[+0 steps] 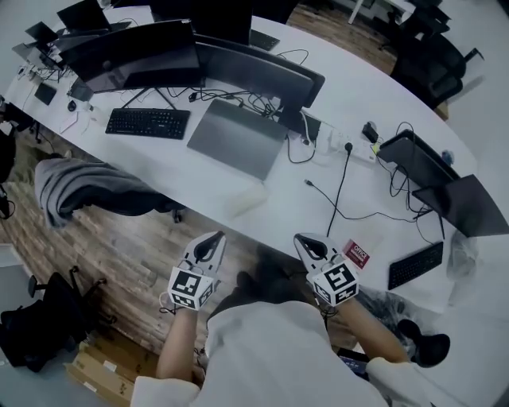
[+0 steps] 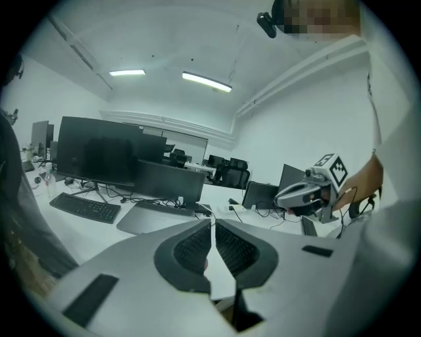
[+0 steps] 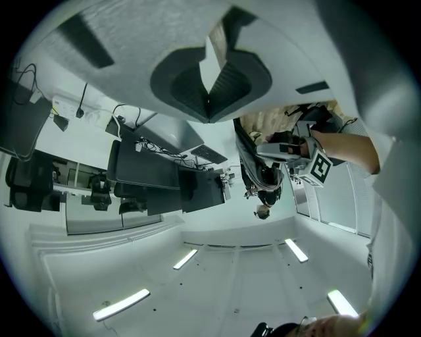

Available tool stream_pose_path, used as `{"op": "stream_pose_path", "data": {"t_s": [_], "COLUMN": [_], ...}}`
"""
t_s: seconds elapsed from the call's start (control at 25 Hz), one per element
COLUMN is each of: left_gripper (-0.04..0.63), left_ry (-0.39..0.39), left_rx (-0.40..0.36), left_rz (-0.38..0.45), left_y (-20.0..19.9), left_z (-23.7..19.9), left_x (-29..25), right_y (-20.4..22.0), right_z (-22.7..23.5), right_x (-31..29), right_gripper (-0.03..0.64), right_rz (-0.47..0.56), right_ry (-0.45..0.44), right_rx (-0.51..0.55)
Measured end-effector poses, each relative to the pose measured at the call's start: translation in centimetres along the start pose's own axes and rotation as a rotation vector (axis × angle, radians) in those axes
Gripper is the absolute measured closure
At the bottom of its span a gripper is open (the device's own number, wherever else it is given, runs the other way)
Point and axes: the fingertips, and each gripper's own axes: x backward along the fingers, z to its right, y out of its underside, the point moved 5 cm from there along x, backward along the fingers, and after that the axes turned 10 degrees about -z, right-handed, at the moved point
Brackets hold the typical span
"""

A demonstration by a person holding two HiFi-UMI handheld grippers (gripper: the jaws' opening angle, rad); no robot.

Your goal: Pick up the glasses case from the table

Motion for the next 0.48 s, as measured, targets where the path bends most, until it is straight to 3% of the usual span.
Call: {"op": "stream_pose_path", "data": {"t_s": [0.2, 0.4, 0.48], "left_gripper": [0.583, 0.580, 0.545], "left_ry": [0.039, 0.022, 0.015], "left_rx": [0.011, 0.001, -0.006], "left_rz": [-0.087, -0.164, -0.201], "left_y": [0.2, 0.9, 1.2], "left_z": [-1.2, -2.6, -3.2], "left_x": [-4.7, -8.5, -10.0], "right_y": [-0.1, 0.4, 0.6], "right_z": [3.5, 6.2, 7.1], "right_x": [-2.2, -4.3, -5.1], "right_gripper": [0.618, 0.618, 0.618], "right_rz": [-0.019, -0.047, -0.060], "right_ry": [-0.027, -0.061, -0.077], "right_rx": [-0.010, -0.029, -0.031]}}
